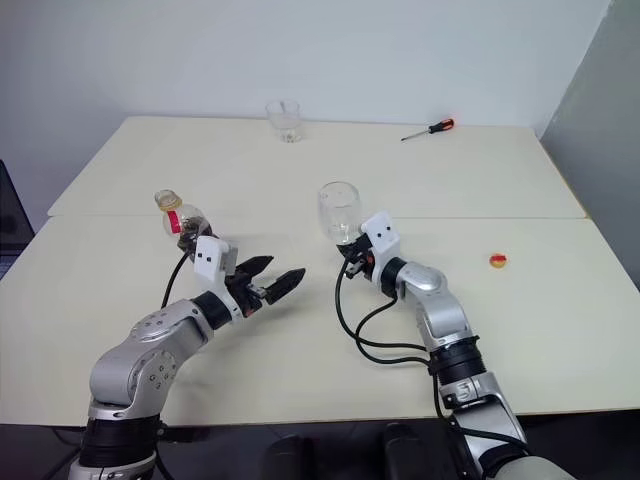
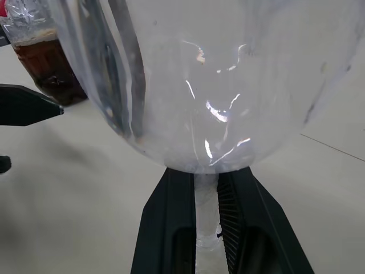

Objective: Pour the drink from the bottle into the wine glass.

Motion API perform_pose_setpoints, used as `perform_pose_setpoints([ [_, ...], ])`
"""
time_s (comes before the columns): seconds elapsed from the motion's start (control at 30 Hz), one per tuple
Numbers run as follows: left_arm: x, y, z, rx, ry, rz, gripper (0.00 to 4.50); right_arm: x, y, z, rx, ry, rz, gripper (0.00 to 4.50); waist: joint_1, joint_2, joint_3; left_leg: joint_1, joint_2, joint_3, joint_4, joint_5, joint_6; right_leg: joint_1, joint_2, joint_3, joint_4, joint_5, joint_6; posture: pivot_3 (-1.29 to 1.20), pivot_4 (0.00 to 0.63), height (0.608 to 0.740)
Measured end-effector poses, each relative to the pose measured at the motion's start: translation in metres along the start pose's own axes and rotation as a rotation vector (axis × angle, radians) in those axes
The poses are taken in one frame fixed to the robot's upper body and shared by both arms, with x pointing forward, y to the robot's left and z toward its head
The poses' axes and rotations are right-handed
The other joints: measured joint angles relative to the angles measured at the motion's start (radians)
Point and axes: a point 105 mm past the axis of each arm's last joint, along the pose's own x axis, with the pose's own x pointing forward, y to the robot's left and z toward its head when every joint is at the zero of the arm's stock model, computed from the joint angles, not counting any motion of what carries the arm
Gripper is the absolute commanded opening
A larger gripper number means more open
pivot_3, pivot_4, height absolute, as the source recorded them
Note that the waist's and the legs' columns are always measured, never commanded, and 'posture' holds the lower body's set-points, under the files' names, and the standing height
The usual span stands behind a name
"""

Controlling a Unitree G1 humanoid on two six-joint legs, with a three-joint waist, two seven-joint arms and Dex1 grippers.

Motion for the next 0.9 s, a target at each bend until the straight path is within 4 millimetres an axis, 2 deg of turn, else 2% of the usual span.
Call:
perform_pose_setpoints([
  [0.07,0.001,-0.001,-0.001,0.006,0.001,-0.002,4.5,-0.003,0.005,-0.026,0.056,0.081,0.009,1.91,0.001,0.0,0.001,-0.002,0.0,0.0,0.0,0.0,0.0,-0.002,0.0,0.001,0.0,0.0,0.0,0.0,0.15,0.74],
  [0.1,0.001,0.0,-0.001,0.008,0.003,0.003,4.5,-0.004,0.006,-0.033,0.075,0.095,0.008,2.25,0.001,0.001,0.001,-0.003,0.0,0.0,0.0,0.0,0.0,-0.002,0.0,0.001,0.0,0.0,0.0,0.0,0.15,0.74],
  [0.3,0.006,-0.001,0.0,0.016,-0.004,-0.003,4.5,-0.011,0.01,-0.033,0.035,0.127,0.049,4.46,0.0,0.001,0.001,-0.002,0.0,0.0,0.0,0.0,0.0,-0.002,0.0,0.001,0.0,0.0,0.0,0.0,0.15,0.74],
  [0.53,0.008,0.001,-0.002,0.017,0.0,0.005,4.5,-0.028,-0.006,-0.026,-0.037,0.148,0.022,4.49,0.002,0.0,0.001,-0.003,0.0,0.0,0.0,0.0,0.0,-0.002,-0.001,0.0,0.0,-0.002,0.003,0.0,0.15,0.74],
  [0.63,0.005,0.005,0.002,-0.038,-0.039,0.027,4.5,-0.045,-0.011,-0.019,-0.05,0.163,0.038,4.49,0.004,0.0,0.001,-0.003,0.001,0.0,0.0,0.0,0.0,-0.002,-0.001,0.0,-0.001,-0.002,0.003,0.0,0.15,0.74],
  [0.73,-0.016,0.022,0.001,-0.087,-0.057,0.103,4.5,-0.075,-0.02,-0.008,-0.073,0.198,0.061,4.49,0.0,0.0,0.002,-0.003,0.001,-0.001,0.0,0.0,0.0,-0.003,-0.001,0.002,-0.001,-0.002,0.003,0.0,0.15,0.74],
  [0.8,-0.032,0.029,-0.008,-0.09,-0.031,0.147,4.5,-0.096,-0.03,0.003,-0.084,0.215,0.052,4.49,0.001,0.0,0.002,-0.003,0.001,-0.001,0.0,0.0,0.0,-0.002,-0.002,0.002,-0.001,-0.002,0.004,0.0,0.15,0.74],
  [0.9,-0.046,0.026,-0.018,-0.087,-0.013,0.172,4.5,-0.117,-0.026,0.018,-0.1,0.226,0.114,4.49,0.002,-0.001,0.002,-0.003,0.0,0.0,0.0,0.0,0.0,-0.002,-0.002,0.002,-0.002,-0.003,0.005,0.0,0.15,0.74],
])
